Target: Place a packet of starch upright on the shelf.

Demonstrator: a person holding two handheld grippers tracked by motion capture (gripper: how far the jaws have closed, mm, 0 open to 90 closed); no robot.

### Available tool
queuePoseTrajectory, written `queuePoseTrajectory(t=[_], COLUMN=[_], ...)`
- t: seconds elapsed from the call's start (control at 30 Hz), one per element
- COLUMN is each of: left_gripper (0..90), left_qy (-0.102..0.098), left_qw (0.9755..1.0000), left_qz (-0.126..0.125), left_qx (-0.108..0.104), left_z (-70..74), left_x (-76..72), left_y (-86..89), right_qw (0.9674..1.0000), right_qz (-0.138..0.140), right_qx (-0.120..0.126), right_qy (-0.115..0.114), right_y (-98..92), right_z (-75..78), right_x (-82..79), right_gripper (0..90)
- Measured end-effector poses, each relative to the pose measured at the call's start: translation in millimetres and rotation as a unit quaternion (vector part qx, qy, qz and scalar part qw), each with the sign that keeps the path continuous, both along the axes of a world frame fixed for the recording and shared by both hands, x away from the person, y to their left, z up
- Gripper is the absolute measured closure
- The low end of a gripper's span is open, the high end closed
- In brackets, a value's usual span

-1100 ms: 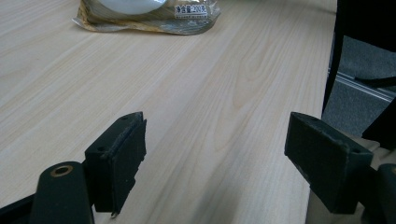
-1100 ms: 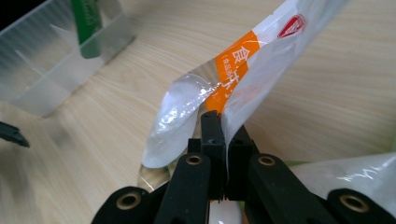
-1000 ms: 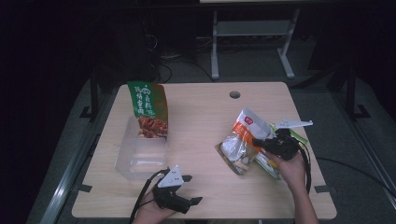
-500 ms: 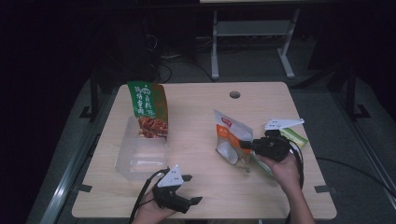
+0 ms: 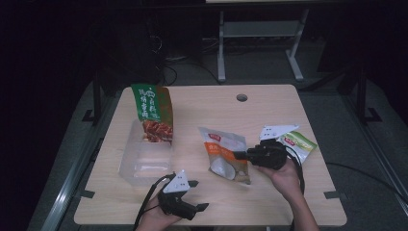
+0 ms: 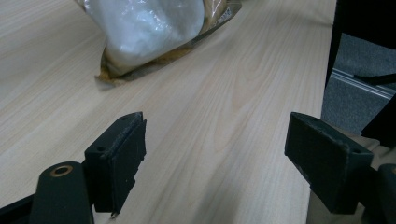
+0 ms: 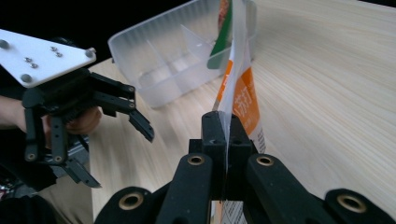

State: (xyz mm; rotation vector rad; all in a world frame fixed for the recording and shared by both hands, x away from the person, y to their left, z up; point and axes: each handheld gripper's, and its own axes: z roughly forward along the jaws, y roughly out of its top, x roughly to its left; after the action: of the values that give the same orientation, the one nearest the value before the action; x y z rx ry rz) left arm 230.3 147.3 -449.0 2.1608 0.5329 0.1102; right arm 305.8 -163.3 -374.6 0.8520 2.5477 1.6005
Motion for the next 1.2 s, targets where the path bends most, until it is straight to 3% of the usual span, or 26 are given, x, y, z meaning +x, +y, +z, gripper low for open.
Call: queuePoseTrajectory(t=[0.2,0.33,0.47,0.57,0.67,0.73,0.77,0.8,0.83,0.9,1.07,1.13,1.2], left_gripper=[19.5,18.7,20.9,29.2,33.9,36.3,36.6,35.1,32.0,32.1,54.5,57.4,69.4], left_qy=[0.004,-0.009,-0.012,0.011,0.019,0.040,0.047,0.067,0.078,0.080,0.087,0.087,0.083], left_qw=[0.9998,0.9988,0.9982,0.9976,0.9971,0.9957,0.9954,0.9940,0.9935,0.9935,0.9919,0.9918,0.9923], left_qz=[0.012,0.036,0.051,0.066,0.072,0.079,0.076,0.076,0.076,0.075,0.066,0.068,0.066], left_qx=[-0.012,-0.031,-0.031,-0.016,-0.016,-0.028,-0.035,-0.041,-0.033,-0.031,-0.065,-0.065,-0.065], left_z=[2.5,11.2,13.1,6.8,3.6,1.4,0.3,-1.5,-3.0,-3.6,0.4,1.1,2.1], left_x=[6.6,15.5,25.7,45.1,53.2,64.6,69.0,72.7,77.4,80.8,82.5,83.6,85.9], left_y=[-2.5,-10.5,-17.9,-26.8,-30.8,-34.7,-35.5,-37.4,-39.4,-41.1,-43.1,-42.0,-38.6], right_qw=[0.9998,0.9992,0.9985,0.9980,0.9980,0.9979,0.9979,0.9979,0.9976,0.9974,0.9972,0.9972,0.9972], right_qz=[0.008,0.022,0.032,0.039,0.040,0.043,0.043,0.045,0.048,0.050,0.049,0.048,0.043], right_qx=[-0.011,-0.026,-0.036,-0.039,-0.040,-0.038,-0.038,-0.038,-0.039,-0.041,-0.045,-0.045,-0.049], right_qy=[-0.012,-0.022,-0.027,-0.030,-0.030,-0.028,-0.029,-0.028,-0.030,-0.032,-0.034,-0.035,-0.038], right_y=[0.9,-1.7,-5.2,-8.8,-10.7,-12.1,-12.0,-11.8,-11.7,-10.8,-10.1,-10.1,-10.7], right_z=[-1.1,-1.6,-2.1,-2.1,-2.3,-2.7,-2.7,-2.7,-2.7,-2.1,-1.8,-1.8,-1.8], right_x=[0.0,0.5,1.6,1.5,1.3,1.9,1.9,1.9,2.1,1.3,1.2,1.3,1.4], right_gripper=[89.8,89.7,89.7,89.6,89.6,89.6,89.6,89.6,89.6,89.5,89.5,89.4,89.4])
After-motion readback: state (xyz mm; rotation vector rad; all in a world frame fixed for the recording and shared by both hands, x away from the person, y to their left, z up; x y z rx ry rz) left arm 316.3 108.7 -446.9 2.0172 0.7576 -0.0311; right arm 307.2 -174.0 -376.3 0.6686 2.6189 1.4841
